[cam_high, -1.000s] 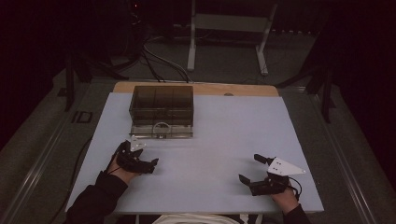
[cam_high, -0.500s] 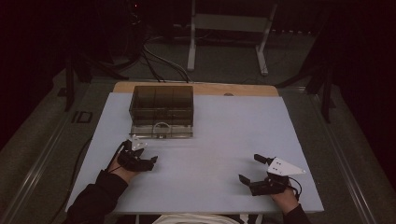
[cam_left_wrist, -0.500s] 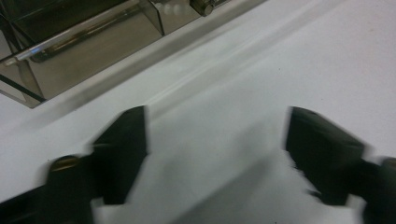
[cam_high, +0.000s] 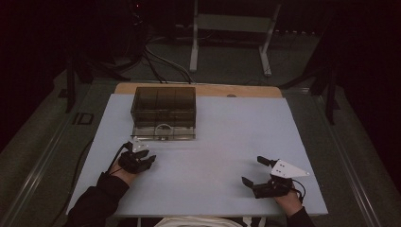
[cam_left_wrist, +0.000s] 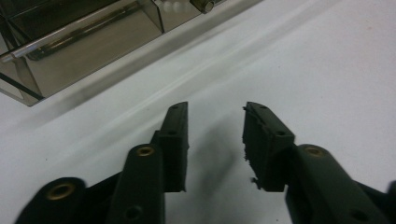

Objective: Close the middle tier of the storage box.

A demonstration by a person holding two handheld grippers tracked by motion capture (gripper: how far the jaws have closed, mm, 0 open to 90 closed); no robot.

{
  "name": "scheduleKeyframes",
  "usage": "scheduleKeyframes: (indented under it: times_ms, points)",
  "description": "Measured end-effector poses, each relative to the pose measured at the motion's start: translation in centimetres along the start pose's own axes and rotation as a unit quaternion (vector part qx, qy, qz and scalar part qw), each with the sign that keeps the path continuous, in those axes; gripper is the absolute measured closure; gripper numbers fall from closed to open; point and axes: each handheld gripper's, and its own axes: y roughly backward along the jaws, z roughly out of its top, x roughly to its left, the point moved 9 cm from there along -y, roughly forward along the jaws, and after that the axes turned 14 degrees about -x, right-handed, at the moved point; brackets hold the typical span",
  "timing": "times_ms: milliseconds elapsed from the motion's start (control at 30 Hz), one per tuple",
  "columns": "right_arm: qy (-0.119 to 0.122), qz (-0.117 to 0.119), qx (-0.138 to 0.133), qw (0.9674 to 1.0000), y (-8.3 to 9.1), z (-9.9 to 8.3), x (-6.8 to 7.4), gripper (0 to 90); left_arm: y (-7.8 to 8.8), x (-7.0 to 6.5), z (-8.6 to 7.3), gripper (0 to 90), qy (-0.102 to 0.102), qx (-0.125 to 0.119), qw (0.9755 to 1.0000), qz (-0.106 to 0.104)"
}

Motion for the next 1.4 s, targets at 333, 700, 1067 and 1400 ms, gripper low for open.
scheduleKeyframes:
  times_ms: [333, 700, 1067, 1400]
  points:
    - [-0.001, 0.000, -0.001, 1.0000, 0.0, 0.0, 0.0, 2.7, 0.0, -0.1, -0.1, 80.7, -0.027, 0.005, 0.9996, 0.002]
    - [-0.001, -0.001, 0.000, 1.0000, 0.0, 0.0, 0.0, 2.8, -0.1, 0.1, 0.3, 90.0, -0.021, 0.004, 0.9996, -0.020]
    - [-0.001, -0.001, 0.000, 1.0000, 0.0, 0.0, 0.0, 2.8, -0.2, 0.2, 1.6, 90.0, -0.031, -0.011, 0.9992, -0.023]
    - [0.001, 0.000, 0.001, 1.0000, 0.0, -0.1, 0.0, 2.8, -0.6, 0.5, 2.8, 90.0, -0.040, -0.023, 0.9987, -0.019]
